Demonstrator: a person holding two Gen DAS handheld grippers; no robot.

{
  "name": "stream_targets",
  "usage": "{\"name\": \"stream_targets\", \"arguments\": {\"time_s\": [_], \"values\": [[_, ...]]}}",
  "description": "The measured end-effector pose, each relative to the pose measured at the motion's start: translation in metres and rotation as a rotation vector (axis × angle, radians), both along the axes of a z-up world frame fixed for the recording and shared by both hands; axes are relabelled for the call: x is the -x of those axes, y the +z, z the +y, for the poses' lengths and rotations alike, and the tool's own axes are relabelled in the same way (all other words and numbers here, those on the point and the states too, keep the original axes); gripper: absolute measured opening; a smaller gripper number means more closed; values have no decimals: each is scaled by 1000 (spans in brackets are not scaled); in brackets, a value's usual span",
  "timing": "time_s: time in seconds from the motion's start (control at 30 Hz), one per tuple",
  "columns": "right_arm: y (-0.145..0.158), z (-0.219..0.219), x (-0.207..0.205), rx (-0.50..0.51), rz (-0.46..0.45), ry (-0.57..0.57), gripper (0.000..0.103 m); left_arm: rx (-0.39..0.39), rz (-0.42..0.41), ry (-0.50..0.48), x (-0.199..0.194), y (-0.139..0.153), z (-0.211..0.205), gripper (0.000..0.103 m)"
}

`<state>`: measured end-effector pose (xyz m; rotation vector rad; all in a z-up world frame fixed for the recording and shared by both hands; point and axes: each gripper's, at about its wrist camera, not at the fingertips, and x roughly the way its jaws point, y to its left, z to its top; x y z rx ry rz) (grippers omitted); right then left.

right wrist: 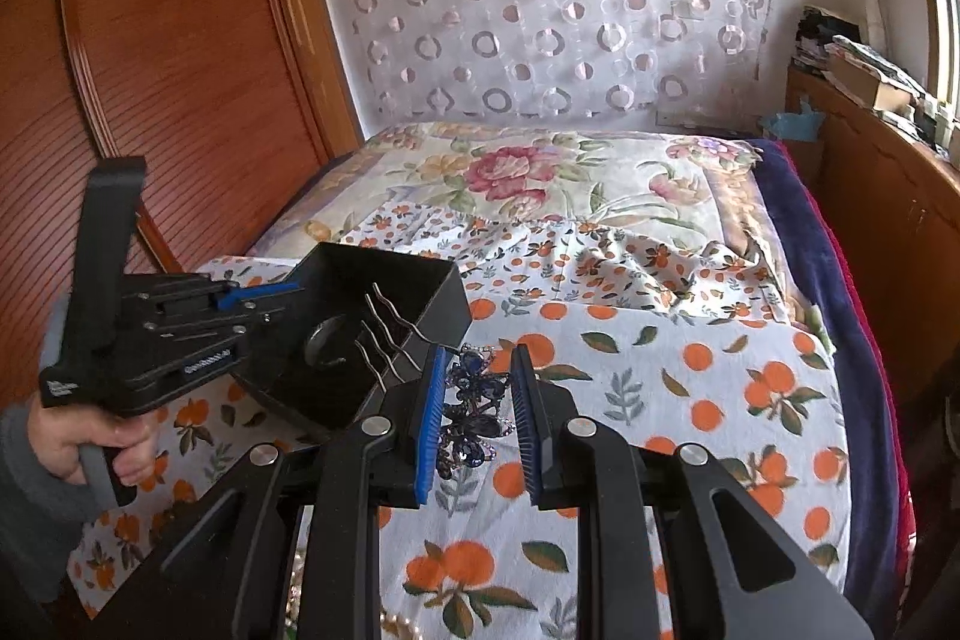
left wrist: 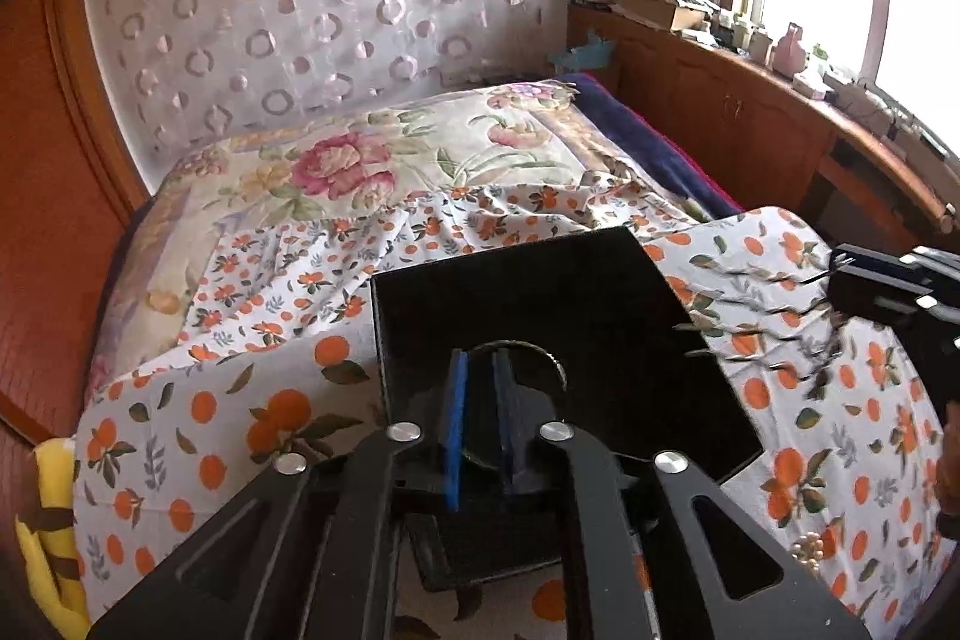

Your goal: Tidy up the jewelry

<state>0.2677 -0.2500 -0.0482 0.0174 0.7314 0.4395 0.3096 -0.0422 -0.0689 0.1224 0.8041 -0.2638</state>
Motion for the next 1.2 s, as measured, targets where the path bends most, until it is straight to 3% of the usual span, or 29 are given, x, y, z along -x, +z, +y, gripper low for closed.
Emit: {"name": "stream_targets", "arguments": {"time_s": [0.17,0.3,0.43,0.6,0.9,1.2], "values": [[2,18,-8,12,2,31,24,38,-61,9,15,18,15,32],[6,38,-15,31,-7,62,24,50,-104,36,32,28,34,36],[8,61,-22,72,-15,98,24,66,-130,69,47,32,57,47],[7,86,-26,139,-14,146,24,56,-133,90,61,29,77,48],[-18,107,-36,245,68,187,24,65,-136,107,74,26,95,49],[-17,103,-45,239,66,143,26,53,-150,89,89,26,89,50]]}}
